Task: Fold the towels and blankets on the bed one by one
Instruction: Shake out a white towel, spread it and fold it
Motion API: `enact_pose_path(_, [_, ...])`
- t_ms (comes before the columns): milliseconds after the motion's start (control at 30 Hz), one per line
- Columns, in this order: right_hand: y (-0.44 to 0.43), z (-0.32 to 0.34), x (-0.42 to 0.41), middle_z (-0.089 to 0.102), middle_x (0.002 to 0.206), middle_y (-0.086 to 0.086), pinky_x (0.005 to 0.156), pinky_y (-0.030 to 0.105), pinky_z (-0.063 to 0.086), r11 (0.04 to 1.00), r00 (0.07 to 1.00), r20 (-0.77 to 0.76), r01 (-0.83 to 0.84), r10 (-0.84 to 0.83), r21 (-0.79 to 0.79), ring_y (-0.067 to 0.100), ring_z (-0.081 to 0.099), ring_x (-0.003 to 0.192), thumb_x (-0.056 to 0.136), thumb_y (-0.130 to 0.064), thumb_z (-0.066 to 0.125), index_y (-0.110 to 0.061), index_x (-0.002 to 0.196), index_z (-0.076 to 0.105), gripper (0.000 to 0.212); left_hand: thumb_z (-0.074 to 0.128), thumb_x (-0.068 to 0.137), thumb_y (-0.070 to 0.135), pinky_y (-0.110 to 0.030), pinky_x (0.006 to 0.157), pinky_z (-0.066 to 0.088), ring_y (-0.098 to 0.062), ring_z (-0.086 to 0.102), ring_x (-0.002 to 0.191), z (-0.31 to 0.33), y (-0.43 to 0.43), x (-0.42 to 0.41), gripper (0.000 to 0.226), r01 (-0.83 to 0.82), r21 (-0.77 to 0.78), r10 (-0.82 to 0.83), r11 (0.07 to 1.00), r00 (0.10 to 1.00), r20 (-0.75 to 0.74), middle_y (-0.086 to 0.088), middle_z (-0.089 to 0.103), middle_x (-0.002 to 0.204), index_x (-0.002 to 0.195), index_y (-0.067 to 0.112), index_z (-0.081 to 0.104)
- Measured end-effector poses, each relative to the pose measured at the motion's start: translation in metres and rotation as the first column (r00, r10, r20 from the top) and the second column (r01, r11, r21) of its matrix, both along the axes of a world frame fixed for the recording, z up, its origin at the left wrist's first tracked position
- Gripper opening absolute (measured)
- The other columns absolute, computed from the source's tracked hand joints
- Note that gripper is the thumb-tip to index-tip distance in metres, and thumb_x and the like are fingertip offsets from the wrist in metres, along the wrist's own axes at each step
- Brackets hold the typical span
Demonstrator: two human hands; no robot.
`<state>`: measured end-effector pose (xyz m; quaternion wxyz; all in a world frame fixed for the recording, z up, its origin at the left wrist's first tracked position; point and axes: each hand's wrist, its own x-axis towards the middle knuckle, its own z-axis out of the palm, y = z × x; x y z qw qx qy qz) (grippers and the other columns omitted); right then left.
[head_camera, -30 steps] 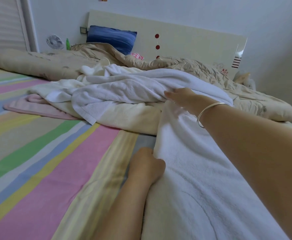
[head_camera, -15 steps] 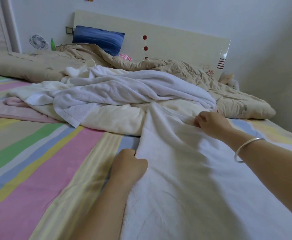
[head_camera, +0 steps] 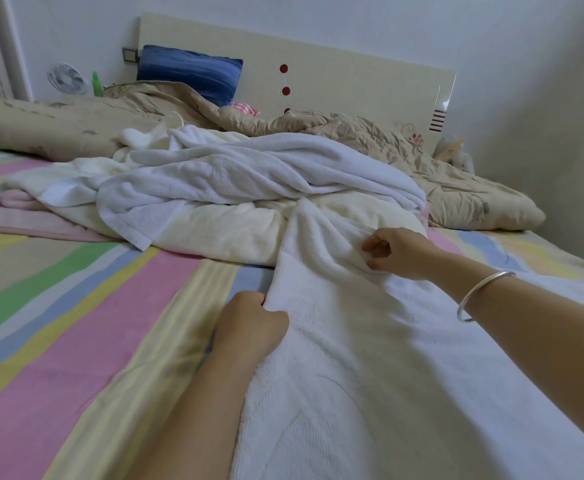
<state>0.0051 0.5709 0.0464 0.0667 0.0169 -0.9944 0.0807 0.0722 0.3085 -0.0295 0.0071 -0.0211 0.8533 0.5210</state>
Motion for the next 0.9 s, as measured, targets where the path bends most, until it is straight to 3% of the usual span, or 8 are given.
enact_pose_path(167, [-0.009, -0.003, 0.001, 0.061, 0.091, -0.014, 0.094, 0.033, 0.041, 0.999, 1.000, -0.002, 0.008, -0.008, 0.052, 0.014, 0.056, 0.093, 0.089, -0.033, 0.060, -0.029, 0.100, 0.065, 0.013, 0.060, 0.085, 0.015, -0.028, 0.062, 0.043, -0.023, 0.059, 0.071, 0.001, 0.000, 0.000, 0.023, 0.005, -0.004, -0.005, 1.000, 1.000, 0.007, -0.017, 0.072, 0.094, 0.095, -0.004, 0.070])
enact_pose_path(333, [-0.007, -0.004, 0.005, 0.053, 0.080, -0.008, 0.078, 0.031, 0.036, 0.997, 1.000, 0.023, -0.003, 0.001, 0.071, 0.016, 0.048, 0.078, 0.094, -0.041, 0.053, -0.022, 0.085, 0.052, 0.021, 0.060, 0.085, 0.015, -0.030, 0.064, 0.044, -0.024, 0.061, 0.074, 0.002, -0.001, 0.001, 0.006, 0.019, -0.005, -0.019, 1.000, 1.000, -0.006, -0.017, 0.072, 0.098, 0.086, 0.011, 0.065])
enact_pose_path(400, [-0.007, -0.005, 0.004, 0.056, 0.083, -0.006, 0.079, 0.031, 0.033, 0.997, 0.999, 0.037, -0.004, 0.001, 0.076, 0.015, 0.048, 0.077, 0.096, -0.046, 0.046, -0.021, 0.088, 0.053, 0.027, 0.060, 0.086, 0.015, -0.030, 0.064, 0.044, -0.024, 0.061, 0.074, 0.002, -0.001, 0.001, 0.005, 0.019, -0.005, -0.019, 1.000, 1.000, -0.013, -0.017, 0.072, 0.098, 0.085, 0.012, 0.064])
enact_pose_path(500, [-0.008, -0.005, 0.002, 0.061, 0.091, -0.002, 0.082, 0.033, 0.031, 0.996, 0.999, 0.034, 0.005, -0.008, 0.086, 0.017, 0.049, 0.084, 0.099, -0.047, 0.036, -0.017, 0.094, 0.060, 0.038, 0.060, 0.086, 0.015, -0.029, 0.063, 0.043, -0.022, 0.059, 0.072, 0.001, 0.000, 0.000, 0.014, 0.017, -0.004, -0.017, 1.000, 1.000, -0.008, -0.018, 0.072, 0.098, 0.090, 0.005, 0.069])
enact_pose_path(600, [-0.007, -0.003, 0.001, 0.065, 0.095, -0.005, 0.084, 0.030, 0.033, 0.995, 1.000, 0.014, 0.001, -0.002, 0.102, 0.015, 0.050, 0.088, 0.095, -0.041, 0.049, -0.022, 0.096, 0.067, 0.026, 0.060, 0.086, 0.015, -0.029, 0.062, 0.043, -0.022, 0.058, 0.070, 0.000, 0.000, 0.000, 0.025, 0.014, 0.003, -0.014, 1.000, 1.000, 0.002, -0.018, 0.072, 0.094, 0.098, -0.004, 0.070])
enact_pose_path(733, [-0.003, 0.005, -0.008, 0.065, 0.095, -0.006, 0.081, 0.034, 0.045, 0.995, 0.968, -0.237, 0.068, -0.083, -0.071, 0.014, 0.054, 0.085, 0.092, -0.033, 0.058, -0.026, 0.092, 0.065, 0.009, 0.060, 0.085, 0.015, -0.029, 0.062, 0.043, -0.022, 0.058, 0.070, -0.002, -0.001, -0.001, 0.025, 0.013, 0.008, -0.013, 1.000, 1.000, 0.003, -0.018, 0.072, 0.093, 0.097, -0.005, 0.070])
enact_pose_path(800, [-0.003, 0.009, -0.015, 0.062, 0.101, -0.003, 0.076, 0.032, 0.042, 0.983, 0.923, -0.353, 0.104, -0.151, -0.150, 0.016, 0.054, 0.090, 0.092, -0.030, 0.059, -0.025, 0.092, 0.065, 0.009, 0.060, 0.085, 0.015, -0.029, 0.061, 0.043, -0.021, 0.058, 0.069, -0.002, -0.001, -0.001, 0.024, 0.012, 0.009, -0.012, 1.000, 1.000, 0.003, -0.018, 0.072, 0.092, 0.097, -0.003, 0.070])
enact_pose_path(900, [-0.007, 0.007, -0.022, 0.063, 0.106, 0.001, 0.071, 0.028, 0.036, 0.978, 0.904, -0.379, 0.149, -0.196, -0.149, 0.020, 0.057, 0.098, 0.092, -0.030, 0.058, -0.019, 0.097, 0.067, 0.015, 0.060, 0.085, 0.016, -0.029, 0.061, 0.042, -0.020, 0.056, 0.068, -0.002, -0.001, -0.001, 0.019, 0.031, 0.010, -0.031, 0.999, 0.999, 0.011, -0.010, 0.065, 0.081, 0.093, 0.003, 0.070])
